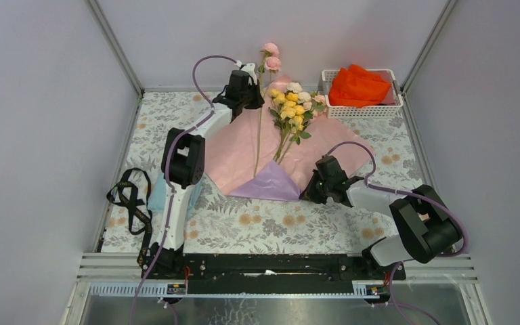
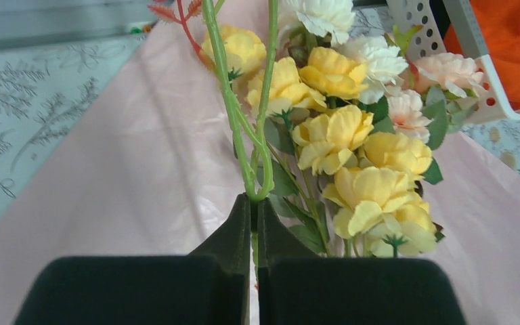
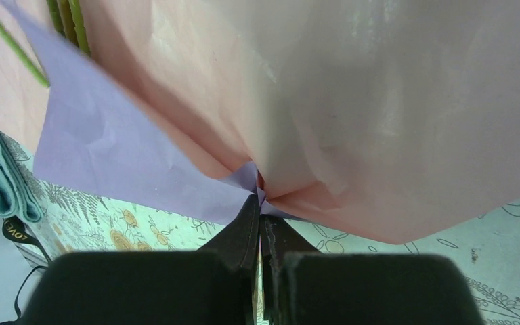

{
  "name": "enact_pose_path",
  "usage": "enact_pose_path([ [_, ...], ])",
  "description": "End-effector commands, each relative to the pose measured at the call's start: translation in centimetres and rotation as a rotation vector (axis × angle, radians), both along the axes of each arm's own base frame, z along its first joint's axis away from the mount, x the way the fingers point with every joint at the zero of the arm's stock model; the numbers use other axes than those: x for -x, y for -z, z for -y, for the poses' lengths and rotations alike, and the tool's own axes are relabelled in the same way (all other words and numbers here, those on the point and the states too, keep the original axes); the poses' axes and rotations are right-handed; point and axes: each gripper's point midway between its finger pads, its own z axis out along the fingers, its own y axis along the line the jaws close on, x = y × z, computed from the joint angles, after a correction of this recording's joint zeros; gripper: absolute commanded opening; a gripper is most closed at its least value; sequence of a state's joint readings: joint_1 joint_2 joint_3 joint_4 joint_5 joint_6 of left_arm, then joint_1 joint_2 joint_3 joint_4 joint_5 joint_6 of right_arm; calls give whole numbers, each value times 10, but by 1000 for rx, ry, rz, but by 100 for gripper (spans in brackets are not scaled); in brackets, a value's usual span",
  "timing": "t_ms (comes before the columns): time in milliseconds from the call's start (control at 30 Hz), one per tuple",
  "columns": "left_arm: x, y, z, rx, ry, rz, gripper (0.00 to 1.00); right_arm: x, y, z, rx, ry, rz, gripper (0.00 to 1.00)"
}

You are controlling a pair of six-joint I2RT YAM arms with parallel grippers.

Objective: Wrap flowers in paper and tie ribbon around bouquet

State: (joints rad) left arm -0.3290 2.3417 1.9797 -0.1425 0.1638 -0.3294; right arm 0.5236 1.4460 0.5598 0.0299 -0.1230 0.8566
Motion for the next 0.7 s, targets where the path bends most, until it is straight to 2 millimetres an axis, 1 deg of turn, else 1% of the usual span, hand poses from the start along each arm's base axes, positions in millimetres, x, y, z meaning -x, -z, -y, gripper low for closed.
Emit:
enact_pose_path([
  [0,-39,-41,-10,-33,-44,234,0,10,13,4,38,-26,-56,0],
  [100,-48,-55,-11,-56,-42,309,0,14,16,5,40,-26,-71,0],
  [133,-50,-59,-12,-60,-46,321,0,11,16,3,33,-24,-62,0],
  [200,-53,-60,-12,-61,-51,326,0,9,16,1,25,-26,-54,0],
  [233,-51,-55,-11,-53,-49,310,0,9,16,1,24,-27,-53,0],
  [267,-48,-48,-9,-41,-44,283,0,9,15,1,22,-26,-52,0],
  [333,-36,-27,-5,-5,-36,198,0,9,15,1,23,-25,-52,0],
  [367,-28,-14,-2,23,-37,140,0,8,14,1,23,-24,-49,0],
  [467,2,15,7,110,-22,-14,0,6,12,1,27,-22,-41,0],
  [533,20,29,11,137,-16,-76,0,5,11,2,30,-23,-35,0],
  [667,45,46,11,152,-30,-138,0,4,9,1,30,-26,-29,0],
])
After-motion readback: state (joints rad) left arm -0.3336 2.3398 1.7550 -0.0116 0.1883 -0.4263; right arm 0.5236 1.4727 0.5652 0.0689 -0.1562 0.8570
